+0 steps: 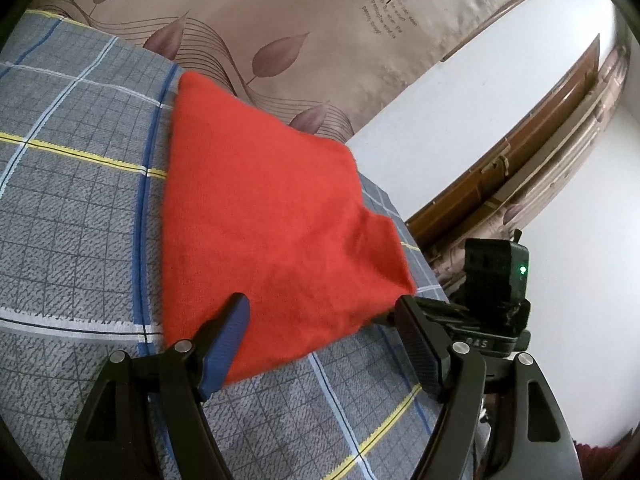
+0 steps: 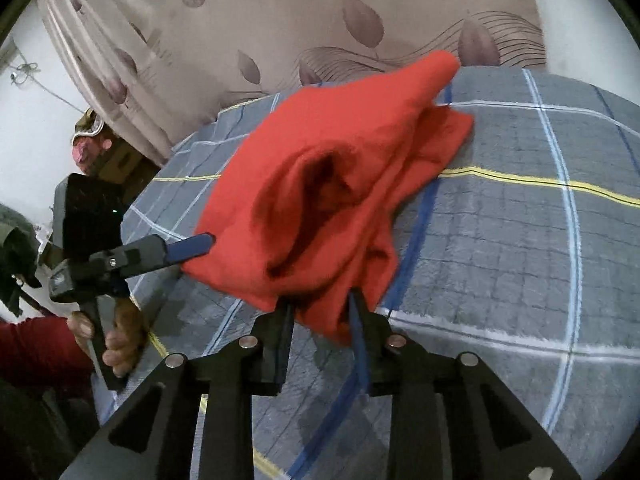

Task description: Fold small clothes

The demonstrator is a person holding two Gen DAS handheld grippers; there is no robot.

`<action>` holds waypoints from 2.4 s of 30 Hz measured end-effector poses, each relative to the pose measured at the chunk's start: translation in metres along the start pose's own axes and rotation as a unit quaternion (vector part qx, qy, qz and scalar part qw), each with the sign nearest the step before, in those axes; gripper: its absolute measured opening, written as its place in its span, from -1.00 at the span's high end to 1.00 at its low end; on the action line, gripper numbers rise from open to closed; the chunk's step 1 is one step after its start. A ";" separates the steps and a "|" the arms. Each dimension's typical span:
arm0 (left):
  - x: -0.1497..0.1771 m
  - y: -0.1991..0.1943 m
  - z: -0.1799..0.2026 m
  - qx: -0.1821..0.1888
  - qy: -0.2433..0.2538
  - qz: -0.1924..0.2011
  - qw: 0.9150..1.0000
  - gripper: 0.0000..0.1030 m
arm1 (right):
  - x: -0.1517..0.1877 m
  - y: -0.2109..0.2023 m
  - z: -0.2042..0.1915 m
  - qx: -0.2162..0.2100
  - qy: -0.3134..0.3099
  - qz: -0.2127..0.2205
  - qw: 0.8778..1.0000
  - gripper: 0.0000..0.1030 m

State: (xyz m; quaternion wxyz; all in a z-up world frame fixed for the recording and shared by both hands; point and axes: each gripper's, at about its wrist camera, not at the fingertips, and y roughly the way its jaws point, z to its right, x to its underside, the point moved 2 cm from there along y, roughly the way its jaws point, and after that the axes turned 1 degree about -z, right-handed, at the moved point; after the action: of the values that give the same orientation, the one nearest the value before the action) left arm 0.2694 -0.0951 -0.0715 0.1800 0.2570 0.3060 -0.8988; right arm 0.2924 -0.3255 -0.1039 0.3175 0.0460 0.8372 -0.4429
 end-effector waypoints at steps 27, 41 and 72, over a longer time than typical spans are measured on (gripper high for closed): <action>0.000 0.001 0.001 0.006 0.001 -0.001 1.000 -0.54 | -0.009 -0.023 -0.038 0.011 -0.009 0.047 0.999 0.39; 0.001 0.003 0.003 0.003 0.004 -0.005 1.000 -0.57 | 0.024 -0.010 -0.004 -0.010 0.094 0.024 0.995 0.85; 0.005 0.009 0.019 -0.085 0.058 -0.009 0.995 -0.57 | -0.032 0.012 -0.001 0.136 0.053 0.083 0.986 0.86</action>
State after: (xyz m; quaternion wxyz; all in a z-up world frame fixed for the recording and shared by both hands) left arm 0.2627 -0.1147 -0.0657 0.1750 0.2901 0.3937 -0.8545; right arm 0.3218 -0.3112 -0.0941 0.2992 0.1816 0.7779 -0.5218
